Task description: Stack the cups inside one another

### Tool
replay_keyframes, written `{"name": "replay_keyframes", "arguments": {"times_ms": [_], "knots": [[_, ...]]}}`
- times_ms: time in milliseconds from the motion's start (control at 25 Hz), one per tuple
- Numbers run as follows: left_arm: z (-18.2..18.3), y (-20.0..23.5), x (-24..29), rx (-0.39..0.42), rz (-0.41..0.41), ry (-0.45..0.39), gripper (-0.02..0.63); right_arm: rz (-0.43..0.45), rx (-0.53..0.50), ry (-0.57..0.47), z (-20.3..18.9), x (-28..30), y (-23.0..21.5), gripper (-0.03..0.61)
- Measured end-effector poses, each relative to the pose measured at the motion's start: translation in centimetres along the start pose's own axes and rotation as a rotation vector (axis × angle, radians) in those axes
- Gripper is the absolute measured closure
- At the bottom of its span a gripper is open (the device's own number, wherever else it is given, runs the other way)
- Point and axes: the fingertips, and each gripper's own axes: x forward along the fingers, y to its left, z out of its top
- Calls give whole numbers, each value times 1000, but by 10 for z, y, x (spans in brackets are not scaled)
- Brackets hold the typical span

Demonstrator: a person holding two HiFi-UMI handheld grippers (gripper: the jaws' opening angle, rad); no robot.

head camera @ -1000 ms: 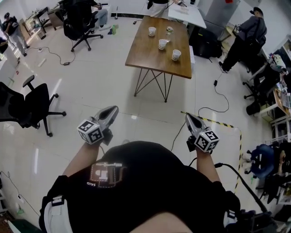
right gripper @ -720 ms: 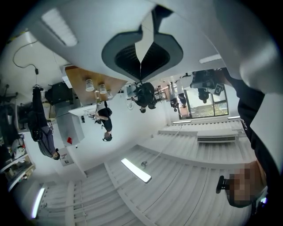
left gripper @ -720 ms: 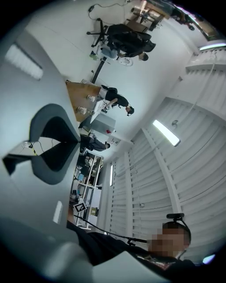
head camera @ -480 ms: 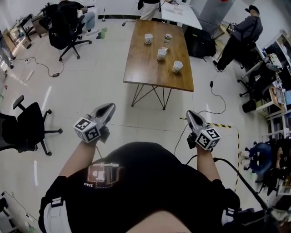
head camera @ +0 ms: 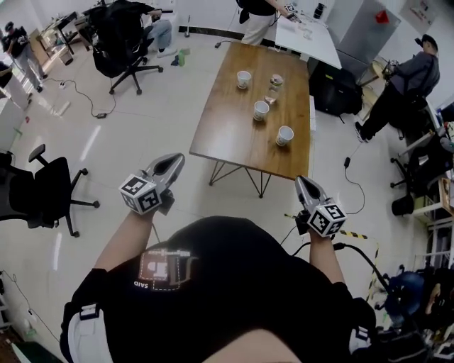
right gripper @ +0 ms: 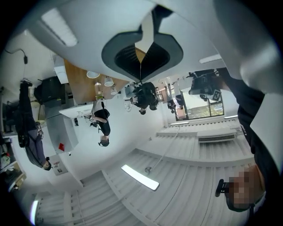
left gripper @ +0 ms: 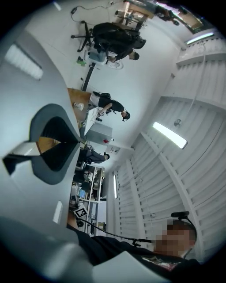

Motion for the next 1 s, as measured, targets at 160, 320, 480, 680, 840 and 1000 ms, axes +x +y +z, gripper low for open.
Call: {"name": "replay_keyframes", "arguments": {"times_ms": [160, 320, 480, 680, 840, 1000], "knots": [[19, 9, 54, 44, 63, -3, 612, 66, -20, 4, 31, 34, -50, 560], [28, 23, 98, 32, 81, 3, 612, 80, -21, 11, 43, 60, -82, 558], [27, 55, 126, 36, 62, 27, 612, 53, 1, 7, 49, 82, -101, 554], [31, 116, 175, 58, -12, 63, 612, -54, 11, -25, 71, 102, -119, 539], [43, 161, 231, 115, -76, 111, 612, -157, 26, -64, 85, 110, -139, 529], [38, 180, 297, 277, -126, 219, 611, -219, 37, -84, 94, 102, -165, 525]]}}
